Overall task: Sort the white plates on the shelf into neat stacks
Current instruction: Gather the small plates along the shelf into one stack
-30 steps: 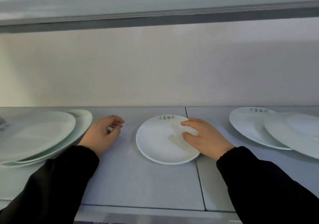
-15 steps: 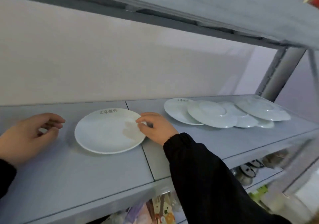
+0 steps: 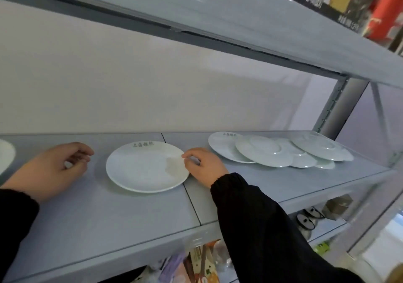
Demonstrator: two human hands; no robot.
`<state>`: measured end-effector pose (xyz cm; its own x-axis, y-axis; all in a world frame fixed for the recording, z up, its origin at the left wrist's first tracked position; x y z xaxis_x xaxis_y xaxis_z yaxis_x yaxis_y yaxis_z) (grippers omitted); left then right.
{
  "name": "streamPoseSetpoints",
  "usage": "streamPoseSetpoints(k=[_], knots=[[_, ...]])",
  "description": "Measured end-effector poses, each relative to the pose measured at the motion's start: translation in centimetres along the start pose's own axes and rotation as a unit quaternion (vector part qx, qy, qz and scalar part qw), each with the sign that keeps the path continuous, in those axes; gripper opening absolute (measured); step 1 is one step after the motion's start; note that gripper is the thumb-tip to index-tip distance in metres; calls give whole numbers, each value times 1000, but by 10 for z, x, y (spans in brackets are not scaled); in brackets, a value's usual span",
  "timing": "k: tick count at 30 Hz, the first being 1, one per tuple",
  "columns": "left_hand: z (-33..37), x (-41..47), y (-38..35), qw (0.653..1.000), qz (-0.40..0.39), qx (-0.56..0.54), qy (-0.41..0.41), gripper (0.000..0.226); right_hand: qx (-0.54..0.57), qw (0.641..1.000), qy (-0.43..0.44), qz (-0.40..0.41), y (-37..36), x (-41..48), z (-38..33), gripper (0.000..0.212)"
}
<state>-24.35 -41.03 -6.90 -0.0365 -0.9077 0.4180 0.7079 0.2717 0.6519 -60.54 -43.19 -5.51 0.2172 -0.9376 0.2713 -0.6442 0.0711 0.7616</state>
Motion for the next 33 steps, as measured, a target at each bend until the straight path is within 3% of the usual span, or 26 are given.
streamPoseSetpoints(k=[17,21,25,28,30,33], knots=[[31,-16,8,998,-42,44,-26,23,-138,990,41,2,7,-2,15,33],[31,-13,5,999,-38,27,-21,18,-204,977,44,44,38,-9,30,44],[17,-8,5,999,-32,24,-18,34,-357,933,-18,27,89,-22,76,69],[17,-7,5,999,-45,24,-11,40,-425,898,-116,-14,129,-27,111,86],[18,-8,6,999,-45,19,-5,39,-444,879,-168,-44,143,-30,125,88],[16,-8,7,999,-44,11,12,39,-454,874,-172,-30,147,-32,129,75]])
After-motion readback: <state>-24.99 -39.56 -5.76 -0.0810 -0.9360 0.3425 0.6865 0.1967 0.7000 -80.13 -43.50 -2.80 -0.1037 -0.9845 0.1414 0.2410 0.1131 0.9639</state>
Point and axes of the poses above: each hand's wrist, its own x-axis towards the middle knuckle, its own y-axis out of the back of the hand, z = x × y, the point moved 5 cm from there along x, towards the middle knuckle, and after that the axes turned 1 degree about -x, right-handed, at the moved point
